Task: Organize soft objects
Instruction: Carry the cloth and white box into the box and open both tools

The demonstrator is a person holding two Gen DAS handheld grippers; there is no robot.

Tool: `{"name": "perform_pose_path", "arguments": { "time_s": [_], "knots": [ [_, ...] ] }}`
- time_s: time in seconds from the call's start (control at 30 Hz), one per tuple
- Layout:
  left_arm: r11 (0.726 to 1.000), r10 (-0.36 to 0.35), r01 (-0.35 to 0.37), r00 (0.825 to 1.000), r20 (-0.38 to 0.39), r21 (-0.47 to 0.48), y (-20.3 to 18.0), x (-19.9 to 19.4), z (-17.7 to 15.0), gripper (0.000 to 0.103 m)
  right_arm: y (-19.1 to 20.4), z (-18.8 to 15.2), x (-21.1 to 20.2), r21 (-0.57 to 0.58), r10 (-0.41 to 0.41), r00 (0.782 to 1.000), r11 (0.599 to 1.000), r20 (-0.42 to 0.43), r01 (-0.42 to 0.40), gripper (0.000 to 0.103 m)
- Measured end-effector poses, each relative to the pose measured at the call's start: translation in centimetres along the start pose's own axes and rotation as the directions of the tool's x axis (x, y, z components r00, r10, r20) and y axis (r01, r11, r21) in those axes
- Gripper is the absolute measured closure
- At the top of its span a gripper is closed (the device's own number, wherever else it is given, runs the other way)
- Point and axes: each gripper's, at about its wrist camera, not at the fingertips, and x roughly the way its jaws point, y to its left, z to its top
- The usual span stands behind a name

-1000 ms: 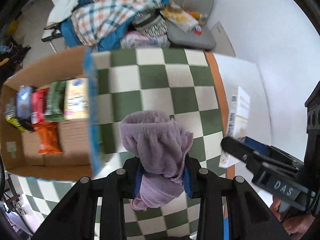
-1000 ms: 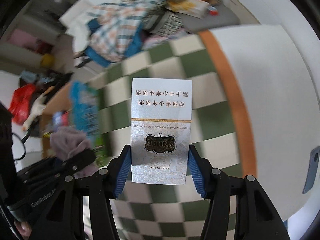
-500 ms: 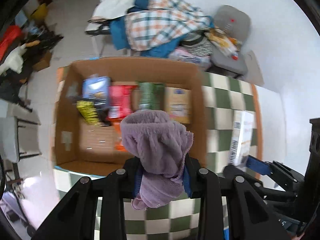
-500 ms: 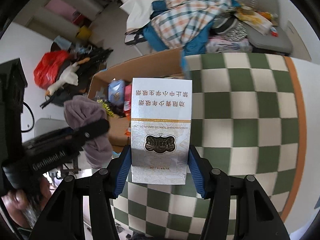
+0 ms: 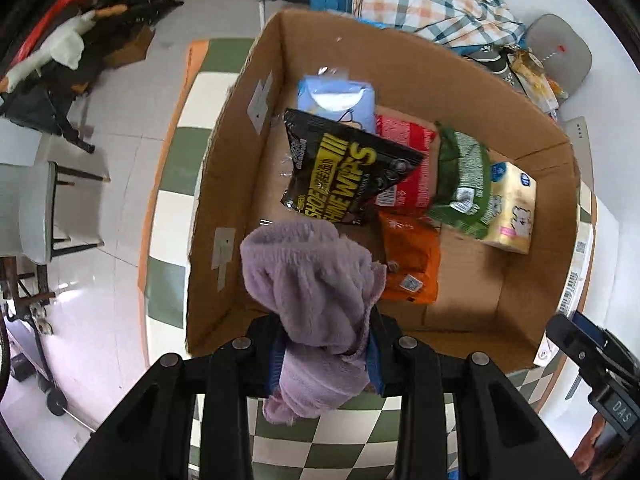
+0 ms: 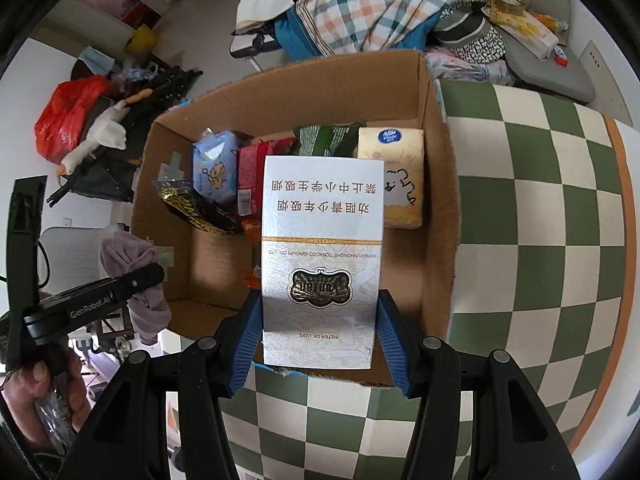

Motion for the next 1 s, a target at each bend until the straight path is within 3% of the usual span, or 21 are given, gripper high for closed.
{"name": "perform_pose_path", "arguments": {
  "time_s": [0.33, 0.4, 0.53, 0.77, 0.83, 0.93, 1.0],
  "knots": [
    [0.999, -0.034, 0.034, 0.998, -0.045, -0.002, 0.2, 1.4, 1.0, 0.066, 0.4, 0.3, 2.2, 0.001, -0.035, 0.998, 0.999, -0.044, 0.035, 0.044],
    [0.999, -0.046, 0.046, 0.997, -0.056, -0.015, 0.4, 1.5, 1.0, 0.06, 0.3, 0.2, 2.6, 0.003, -0.043, 0.997, 0.999, -0.064, 0.043, 0.044],
    [0.999, -0.037, 0.037, 0.998, -0.052, -0.009, 0.4, 1.3, 0.8, 0.021, 0.1, -0.3, 2.9, 0.003, -0.051, 0.996, 0.999, -0.075, 0.051, 0.022],
    [0.999, -0.052, 0.052, 0.999, 0.008, -0.001, 0.5, -1.1, -0.7, 0.01, -0.3, -0.6, 2.3, 0.008, -0.062, 0.995, 0.998, -0.075, 0.063, 0.02],
    [0.999, -0.037, 0.037, 0.999, 0.04, 0.003, 0.5, -1.8, -1.3, 0.009, -0.1, -0.9, 1.7, -0.004, -0.083, 0.995, 0.997, -0.056, 0.083, 0.009],
    [1.0, -0.027, 0.027, 0.996, 0.087, 0.004, 0.4, -2.9, -2.5, 0.004, 0.0, -1.4, 1.0, -0.02, -0.116, 0.993, 0.993, -0.031, 0.115, 0.007],
    [1.0, -0.021, 0.021, 0.993, 0.116, 0.007, 0.1, -3.4, -3.2, 0.002, 0.2, -1.8, 0.5, -0.03, -0.142, 0.99, 0.989, -0.011, 0.142, 0.0]
  ]
}}
